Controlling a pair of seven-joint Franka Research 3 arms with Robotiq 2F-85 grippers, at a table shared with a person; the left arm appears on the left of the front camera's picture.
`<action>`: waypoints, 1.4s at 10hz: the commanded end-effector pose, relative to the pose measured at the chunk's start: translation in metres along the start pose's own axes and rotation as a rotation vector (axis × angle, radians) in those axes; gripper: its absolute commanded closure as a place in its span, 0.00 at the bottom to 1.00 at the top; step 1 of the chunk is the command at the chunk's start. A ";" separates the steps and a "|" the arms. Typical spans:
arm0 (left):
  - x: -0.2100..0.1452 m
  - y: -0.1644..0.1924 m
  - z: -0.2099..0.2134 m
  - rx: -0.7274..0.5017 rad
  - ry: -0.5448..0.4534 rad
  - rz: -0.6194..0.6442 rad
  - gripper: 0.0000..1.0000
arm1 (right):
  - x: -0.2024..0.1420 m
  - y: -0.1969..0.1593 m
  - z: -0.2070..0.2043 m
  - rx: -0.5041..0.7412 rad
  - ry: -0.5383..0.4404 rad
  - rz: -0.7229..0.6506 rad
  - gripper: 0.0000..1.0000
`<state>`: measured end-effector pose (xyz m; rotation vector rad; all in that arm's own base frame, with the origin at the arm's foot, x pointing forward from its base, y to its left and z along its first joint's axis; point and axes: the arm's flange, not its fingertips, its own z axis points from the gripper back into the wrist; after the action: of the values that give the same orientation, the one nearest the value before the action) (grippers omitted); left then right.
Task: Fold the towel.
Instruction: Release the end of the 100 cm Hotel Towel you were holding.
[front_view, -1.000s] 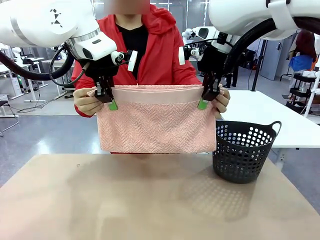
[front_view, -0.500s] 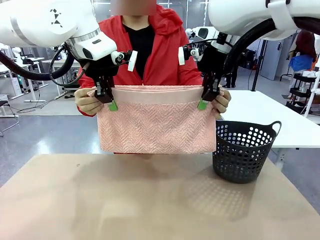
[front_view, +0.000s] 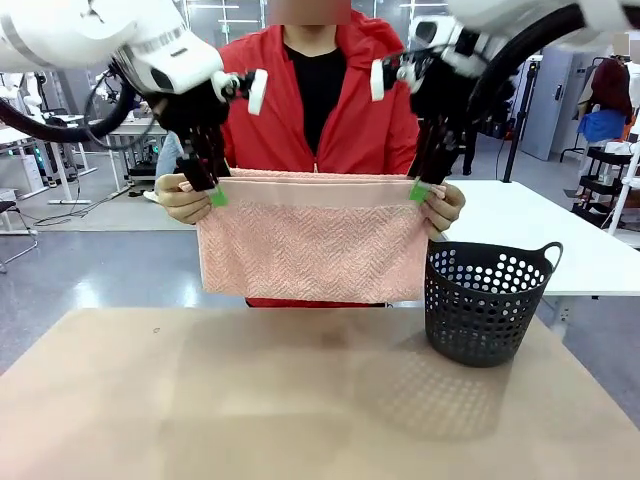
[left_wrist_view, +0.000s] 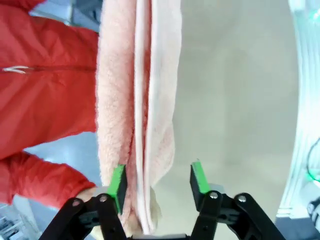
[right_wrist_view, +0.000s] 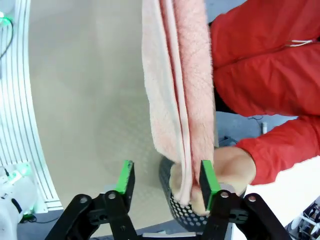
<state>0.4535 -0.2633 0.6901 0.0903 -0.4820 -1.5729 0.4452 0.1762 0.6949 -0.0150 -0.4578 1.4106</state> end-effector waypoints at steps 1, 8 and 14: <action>-0.021 -0.011 0.046 0.001 -0.043 0.094 0.00 | -0.022 0.007 0.049 -0.009 -0.081 -0.144 0.00; -0.214 -0.072 0.149 0.157 -0.282 0.892 0.00 | -0.185 0.018 0.150 -0.144 -0.329 -0.755 0.00; -0.252 -0.080 0.162 0.156 -0.278 0.946 0.00 | -0.208 0.014 0.162 -0.149 -0.304 -0.788 0.00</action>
<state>0.3426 0.0155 0.7454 -0.2149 -0.7404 -0.6216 0.3655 -0.0559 0.7743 0.2278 -0.7176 0.5988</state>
